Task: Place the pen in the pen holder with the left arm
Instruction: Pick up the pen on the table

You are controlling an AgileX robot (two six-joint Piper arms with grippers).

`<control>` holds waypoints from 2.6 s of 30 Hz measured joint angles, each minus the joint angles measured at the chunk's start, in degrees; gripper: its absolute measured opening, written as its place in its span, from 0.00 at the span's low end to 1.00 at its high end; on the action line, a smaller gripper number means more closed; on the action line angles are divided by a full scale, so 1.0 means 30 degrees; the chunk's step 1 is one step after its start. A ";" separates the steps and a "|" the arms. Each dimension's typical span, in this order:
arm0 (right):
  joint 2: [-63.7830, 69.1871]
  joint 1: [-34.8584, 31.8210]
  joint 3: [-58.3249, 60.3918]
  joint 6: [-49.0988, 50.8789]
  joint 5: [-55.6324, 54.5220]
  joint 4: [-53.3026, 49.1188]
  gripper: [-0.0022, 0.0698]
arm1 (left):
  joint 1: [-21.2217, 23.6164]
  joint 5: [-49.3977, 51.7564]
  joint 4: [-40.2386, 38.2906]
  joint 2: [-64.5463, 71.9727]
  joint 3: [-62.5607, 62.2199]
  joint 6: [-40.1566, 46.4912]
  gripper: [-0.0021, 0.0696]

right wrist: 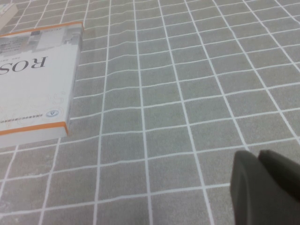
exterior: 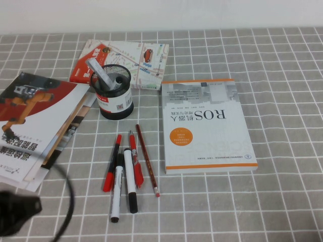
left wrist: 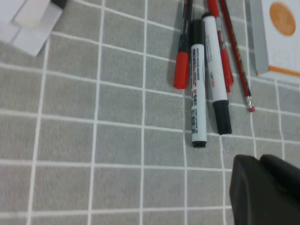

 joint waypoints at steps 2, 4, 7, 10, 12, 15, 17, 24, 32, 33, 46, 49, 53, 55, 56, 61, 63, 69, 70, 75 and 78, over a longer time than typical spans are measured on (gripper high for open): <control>0.0000 0.0000 0.0000 0.0000 0.0000 0.0000 0.01 | 0.0000 0.0273 -0.0020 0.1456 -0.1041 0.0936 0.02; 0.0000 0.0000 0.0000 0.0000 0.0000 0.0000 0.01 | 0.0000 0.0308 -0.0020 0.2925 -0.1855 0.1990 0.02; 0.0000 0.0000 0.0000 0.0000 0.0000 0.0000 0.01 | -0.0041 0.0308 -0.0058 0.4838 -0.2739 0.2739 0.02; 0.0000 0.0000 0.0000 0.0000 0.0000 0.0000 0.01 | -0.0792 0.0176 -0.0058 0.6559 -0.3439 0.3055 0.02; 0.0000 0.0000 0.0000 0.0000 0.0000 0.0000 0.01 | -0.1644 -0.0246 -0.0058 0.7463 -0.3885 0.3098 0.02; 0.0000 0.0000 0.0000 0.0000 0.0000 0.0000 0.01 | -0.3197 -0.0856 0.0358 0.8853 -0.4689 0.2574 0.02; 0.0000 0.0000 0.0000 0.0000 0.0000 0.0000 0.01 | -0.4172 -0.0948 0.1180 0.9950 -0.5492 0.1567 0.02; 0.0000 0.0000 0.0000 0.0000 0.0000 0.0000 0.01 | -0.6506 -0.0582 0.3778 1.3648 -0.8728 -0.0822 0.02; 0.0000 0.0000 0.0000 0.0000 0.0000 0.0000 0.01 | -0.6965 0.0978 0.4639 1.7209 -1.1874 -0.1675 0.02; 0.0000 0.0000 0.0000 0.0000 0.0000 0.0000 0.01 | -0.6965 0.1164 0.4650 1.7462 -1.2177 -0.1670 0.02; 0.0000 0.0000 0.0000 0.0000 0.0000 0.0000 0.01 | -0.6998 0.2301 0.7873 2.0321 -1.3749 -0.1221 0.03; 0.0000 0.0000 0.0000 0.0000 0.0000 0.0000 0.01 | -0.6998 0.2104 0.7945 2.0744 -1.3790 -0.0088 0.09; 0.0000 0.0000 0.0000 0.0000 0.0000 0.0000 0.01 | -0.6998 0.2104 0.7937 2.1544 -1.4130 0.0357 0.28; 0.0000 0.0000 0.0000 0.0000 0.0000 0.0000 0.01 | -0.6998 0.2063 0.7953 2.1892 -1.4494 0.0159 0.37; 0.0000 0.0000 0.0000 0.0000 0.0000 0.0000 0.01 | -0.6998 0.2030 0.7982 2.2076 -1.4689 -0.0011 0.39; 0.0000 0.0000 0.0000 0.0000 0.0000 0.0000 0.01 | -0.6998 0.1959 0.8127 2.2786 -1.5454 -0.0344 0.43; 0.0000 0.0000 0.0000 0.0000 0.0000 0.0000 0.01 | -0.6998 0.1959 0.8265 2.3038 -1.5579 -0.0480 0.44; 0.0000 0.0000 0.0000 0.0000 0.0000 0.0000 0.01 | -0.6998 0.1959 0.8972 2.3633 -1.5619 -0.0822 0.44; 0.0000 0.0000 0.0000 0.0000 0.0000 0.0000 0.01 | -0.6998 0.1959 0.9063 2.3720 -1.5655 -0.0822 0.44; 0.0000 0.0000 0.0000 0.0000 0.0000 0.0000 0.01 | -0.6998 0.1458 0.9182 2.3777 -1.5763 -0.0962 0.44; 0.0000 0.0000 0.0000 0.0000 0.0000 0.0000 0.01 | -0.6998 0.1408 0.9196 2.3823 -1.5769 -0.0962 0.44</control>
